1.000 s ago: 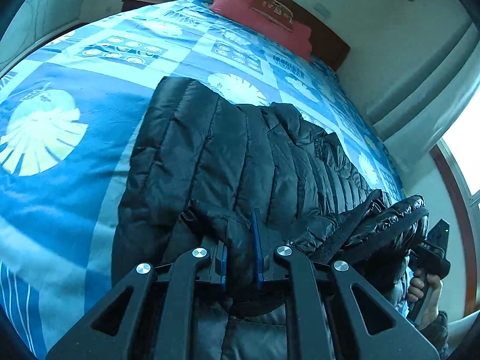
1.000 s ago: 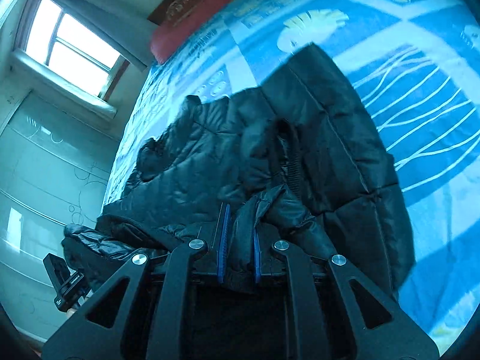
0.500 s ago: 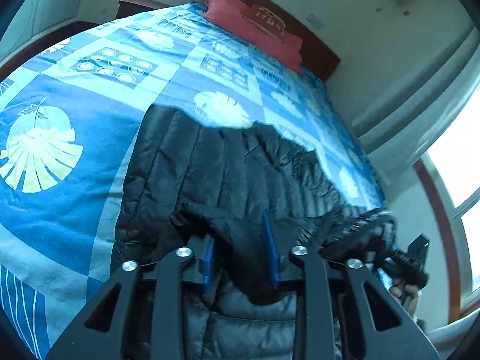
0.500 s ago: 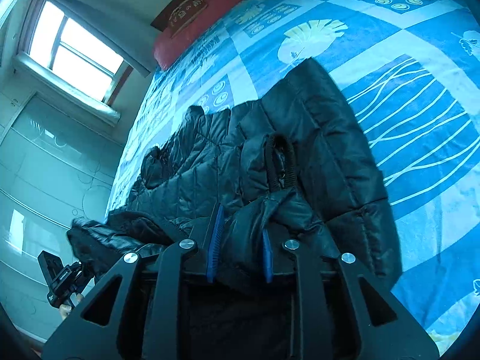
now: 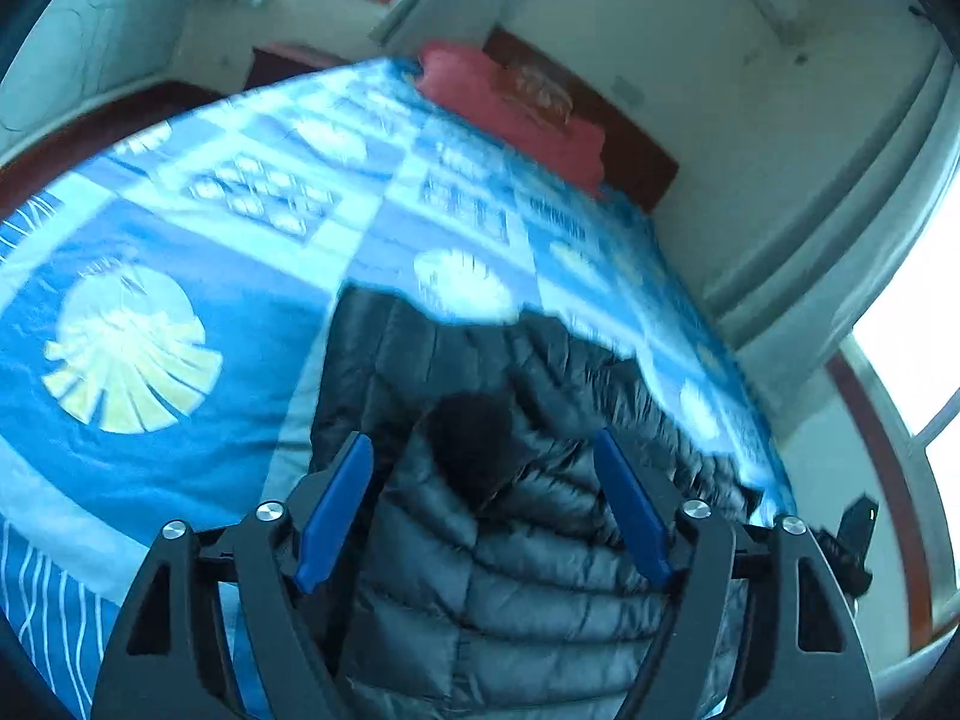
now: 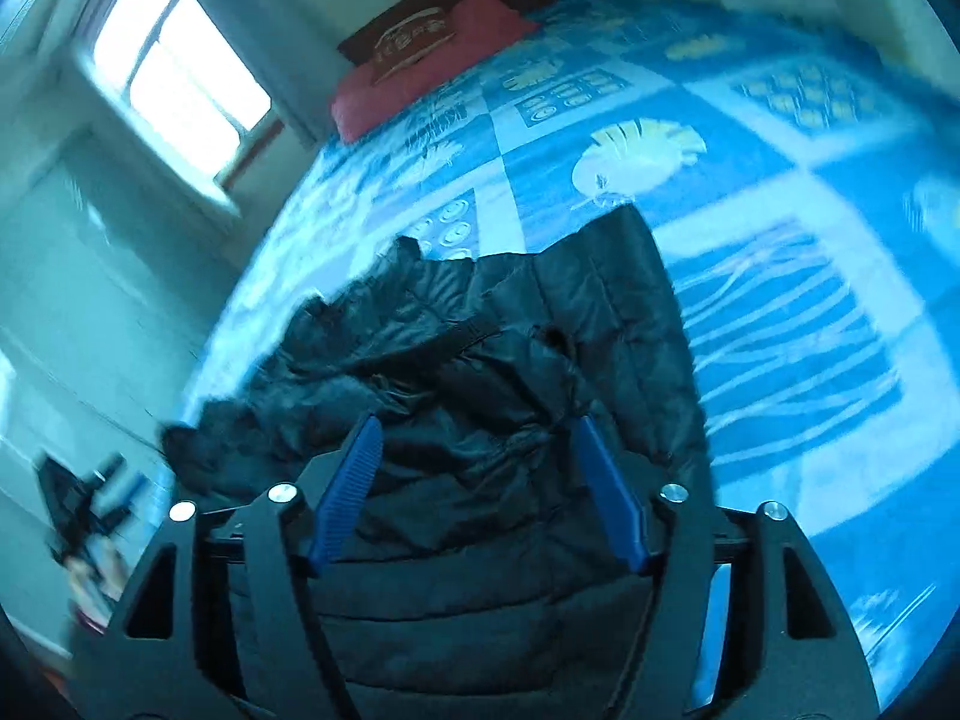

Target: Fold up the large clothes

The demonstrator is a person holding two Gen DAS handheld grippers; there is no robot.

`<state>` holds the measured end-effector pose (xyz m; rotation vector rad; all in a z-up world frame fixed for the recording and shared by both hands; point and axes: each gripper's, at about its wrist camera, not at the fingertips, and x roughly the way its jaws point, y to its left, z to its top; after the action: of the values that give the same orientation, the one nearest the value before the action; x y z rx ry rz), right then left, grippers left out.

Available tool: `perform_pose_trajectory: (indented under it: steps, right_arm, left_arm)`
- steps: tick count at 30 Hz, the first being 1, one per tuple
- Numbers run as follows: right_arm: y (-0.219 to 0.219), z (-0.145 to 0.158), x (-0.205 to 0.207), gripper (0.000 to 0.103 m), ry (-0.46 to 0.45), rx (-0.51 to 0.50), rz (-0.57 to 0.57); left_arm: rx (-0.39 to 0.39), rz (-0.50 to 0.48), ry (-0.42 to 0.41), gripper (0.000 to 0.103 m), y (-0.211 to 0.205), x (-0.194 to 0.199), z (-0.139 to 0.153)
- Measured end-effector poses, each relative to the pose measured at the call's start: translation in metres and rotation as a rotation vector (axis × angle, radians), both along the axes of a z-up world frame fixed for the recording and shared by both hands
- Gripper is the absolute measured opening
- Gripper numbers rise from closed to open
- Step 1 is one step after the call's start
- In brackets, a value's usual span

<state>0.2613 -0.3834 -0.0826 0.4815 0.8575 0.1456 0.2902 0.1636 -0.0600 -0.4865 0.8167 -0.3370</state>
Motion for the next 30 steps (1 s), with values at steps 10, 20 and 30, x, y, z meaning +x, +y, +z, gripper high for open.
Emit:
perform_pose_trajectory:
  steps: [10,20,30]
  right_arm:
    - [0.016,-0.029,0.05,0.044,0.059,-0.177,0.07]
    - [0.025,0.028,0.058,0.014,-0.116,-0.262,0.037]
    - [0.027,-0.031,0.155,0.014,0.013,-0.332,-0.03]
  left_arm:
    - [0.23,-0.16,0.075,0.049,-0.035,0.042,-0.032]
    - [0.402,-0.117,-0.109,0.015,-0.065,0.049,0.022]
    - [0.513,0.003,0.009,0.015,-0.089,0.143,-0.028]
